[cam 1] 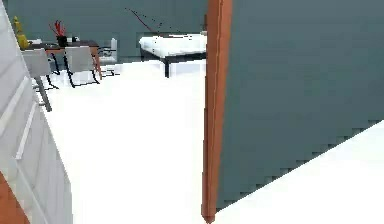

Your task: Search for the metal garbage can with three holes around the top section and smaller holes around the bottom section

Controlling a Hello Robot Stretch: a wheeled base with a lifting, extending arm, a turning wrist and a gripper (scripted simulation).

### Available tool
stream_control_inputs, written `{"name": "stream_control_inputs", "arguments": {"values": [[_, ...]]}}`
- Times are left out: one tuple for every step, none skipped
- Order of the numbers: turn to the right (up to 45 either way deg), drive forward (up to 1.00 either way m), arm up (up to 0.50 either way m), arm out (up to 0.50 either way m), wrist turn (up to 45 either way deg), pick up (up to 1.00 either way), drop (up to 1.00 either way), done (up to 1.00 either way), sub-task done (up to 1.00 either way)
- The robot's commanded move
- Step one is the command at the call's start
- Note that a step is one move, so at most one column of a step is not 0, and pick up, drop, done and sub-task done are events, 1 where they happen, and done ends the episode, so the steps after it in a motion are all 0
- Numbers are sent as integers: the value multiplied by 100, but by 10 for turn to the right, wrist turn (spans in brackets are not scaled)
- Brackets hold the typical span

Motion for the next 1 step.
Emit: {"name": "stream_control_inputs", "arguments": {"values": [[-450, 0, 0, 0, 0, 0, 0, 0, 0]]}}
